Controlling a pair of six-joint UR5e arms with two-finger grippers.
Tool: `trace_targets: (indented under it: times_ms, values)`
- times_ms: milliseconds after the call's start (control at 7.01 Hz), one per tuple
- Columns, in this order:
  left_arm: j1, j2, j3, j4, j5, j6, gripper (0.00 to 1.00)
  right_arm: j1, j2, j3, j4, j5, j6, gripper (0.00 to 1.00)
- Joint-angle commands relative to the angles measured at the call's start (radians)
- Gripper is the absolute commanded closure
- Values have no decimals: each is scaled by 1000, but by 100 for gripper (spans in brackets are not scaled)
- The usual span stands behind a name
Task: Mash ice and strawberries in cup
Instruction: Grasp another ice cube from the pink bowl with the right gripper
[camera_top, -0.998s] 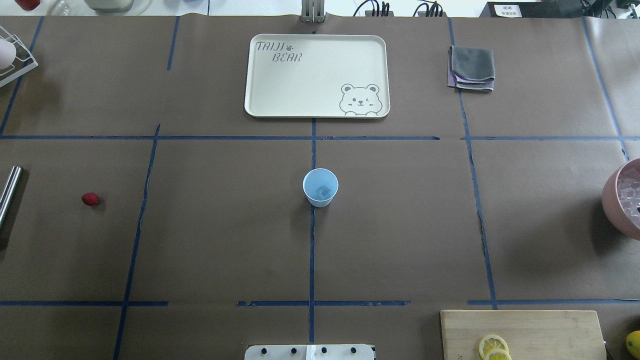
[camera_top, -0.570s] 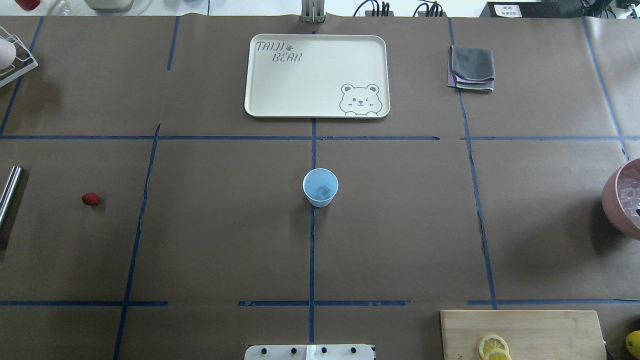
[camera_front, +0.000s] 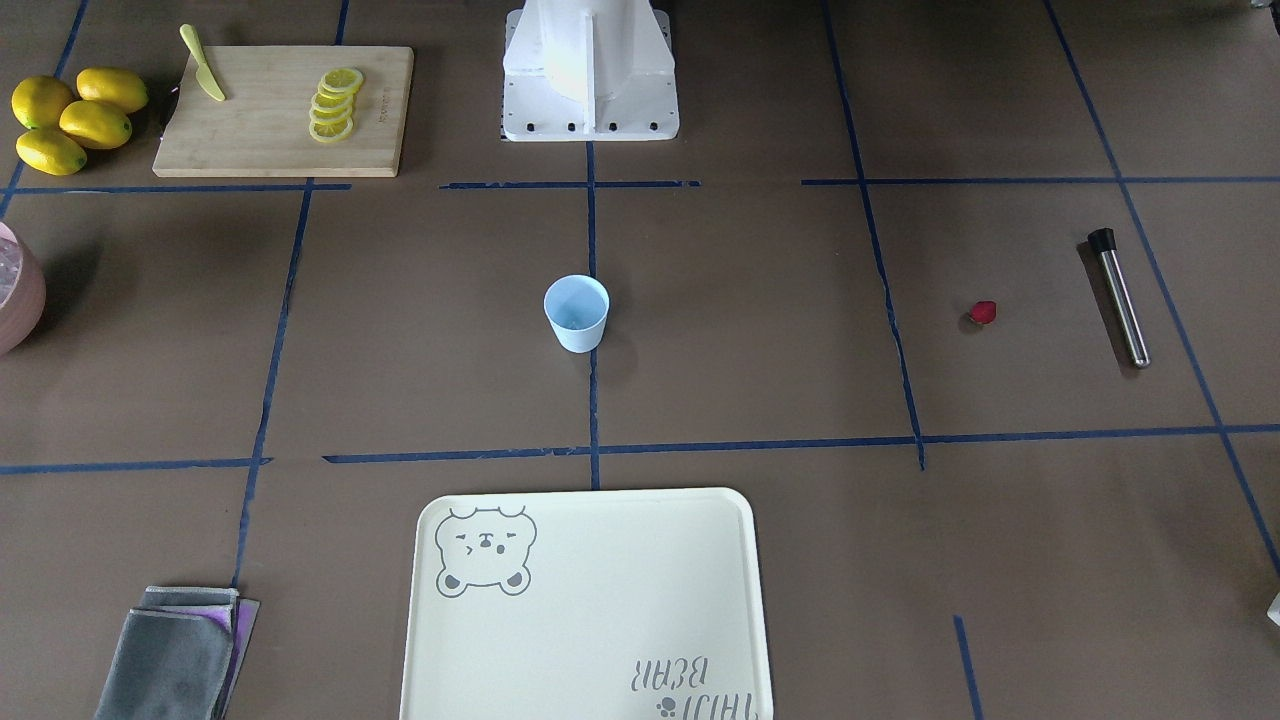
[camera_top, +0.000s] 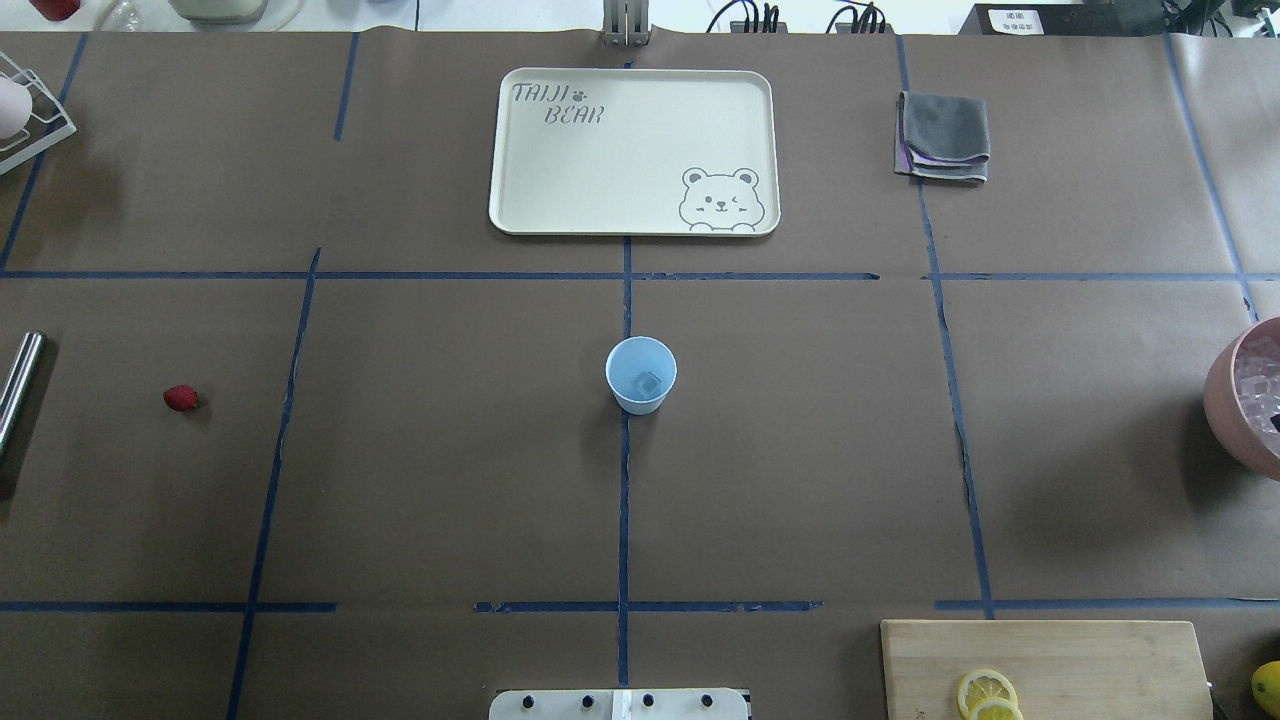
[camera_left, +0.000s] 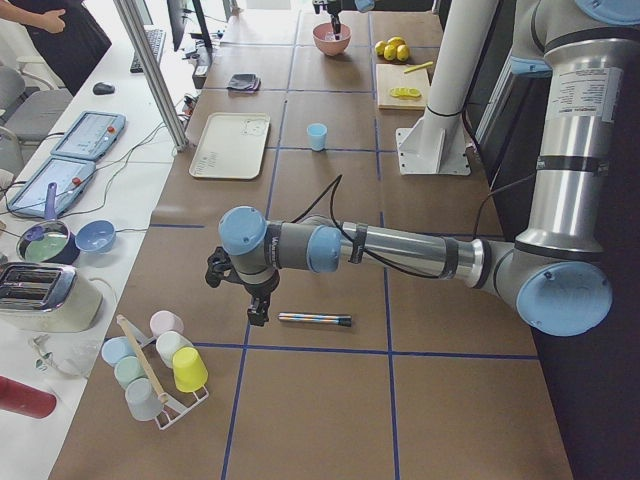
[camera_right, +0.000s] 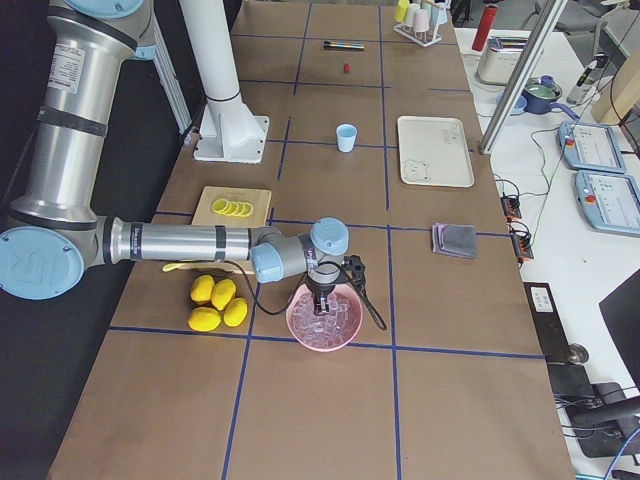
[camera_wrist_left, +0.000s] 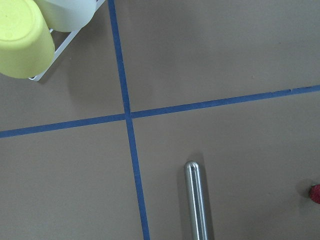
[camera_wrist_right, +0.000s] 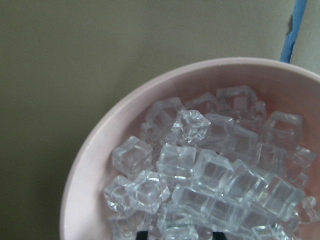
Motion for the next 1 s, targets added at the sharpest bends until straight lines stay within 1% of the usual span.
trace_targets:
  times_ms: [0, 285, 570, 713, 855]
  values:
    - [-1, 0, 0, 0, 0, 0, 0, -1, -1, -3, 1, 0, -1, 49]
    - [1, 0, -2, 0, 0, 0, 0, -1, 1, -9, 4, 0, -1, 51]
    - [1, 0, -2, 0, 0, 0, 0, -1, 1, 3, 5, 0, -2, 96]
    - [-1, 0, -2, 0, 0, 0, 0, 2, -1, 20, 5, 0, -2, 100]
    - [-1, 0, -2, 0, 0, 0, 0, 40, -8, 91, -5, 17, -8, 100]
